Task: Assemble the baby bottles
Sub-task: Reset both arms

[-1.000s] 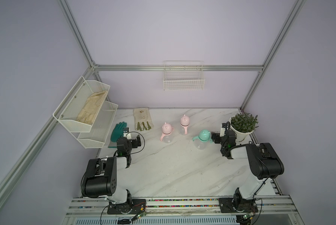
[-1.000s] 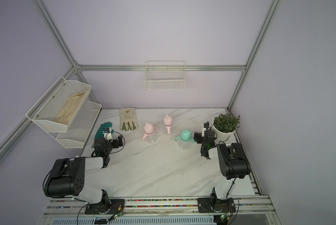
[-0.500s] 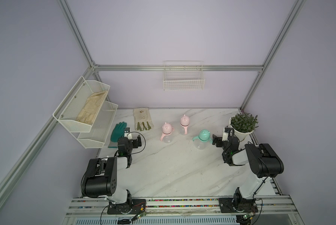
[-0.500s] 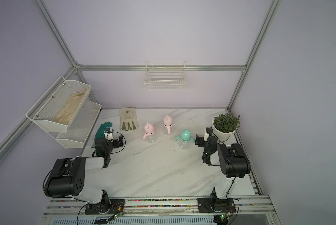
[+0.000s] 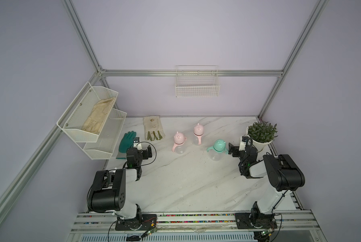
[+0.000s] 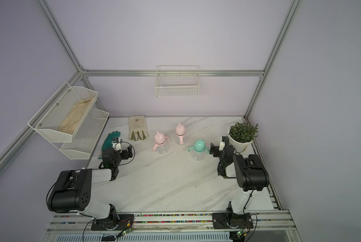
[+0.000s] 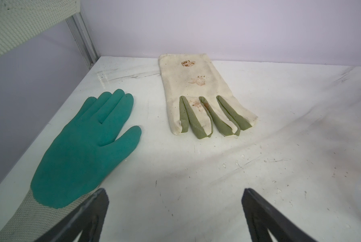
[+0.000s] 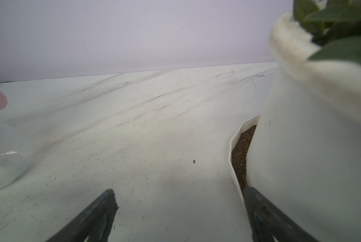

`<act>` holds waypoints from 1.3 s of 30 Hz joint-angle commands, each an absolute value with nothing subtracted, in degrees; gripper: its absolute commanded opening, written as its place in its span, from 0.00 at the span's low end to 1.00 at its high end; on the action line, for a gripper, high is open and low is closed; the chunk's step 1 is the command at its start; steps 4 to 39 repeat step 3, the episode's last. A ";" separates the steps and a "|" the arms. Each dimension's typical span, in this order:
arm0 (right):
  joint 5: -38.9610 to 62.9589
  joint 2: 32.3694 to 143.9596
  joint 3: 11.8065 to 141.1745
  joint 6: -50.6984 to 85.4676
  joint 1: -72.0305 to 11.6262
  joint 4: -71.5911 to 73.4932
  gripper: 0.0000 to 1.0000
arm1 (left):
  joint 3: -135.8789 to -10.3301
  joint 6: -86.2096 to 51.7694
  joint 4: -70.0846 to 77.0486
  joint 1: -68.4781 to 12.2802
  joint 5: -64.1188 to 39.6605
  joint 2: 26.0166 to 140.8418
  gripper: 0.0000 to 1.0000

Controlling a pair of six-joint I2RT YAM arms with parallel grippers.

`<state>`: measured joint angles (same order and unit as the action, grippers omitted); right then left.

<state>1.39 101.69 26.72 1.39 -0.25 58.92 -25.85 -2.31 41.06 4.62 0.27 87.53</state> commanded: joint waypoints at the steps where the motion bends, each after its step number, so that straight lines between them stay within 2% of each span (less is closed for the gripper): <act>1: 1.68 101.68 26.69 1.36 0.00 62.21 0.97 | -27.11 -1.58 42.45 4.50 0.51 87.98 1.00; 3: 1.67 101.67 26.68 1.45 0.00 62.32 0.97 | -27.17 -2.28 42.36 3.99 4.46 87.96 1.00; 39: 1.67 101.67 26.68 1.45 0.00 62.32 0.97 | -27.17 -2.28 42.36 3.99 4.46 87.96 1.00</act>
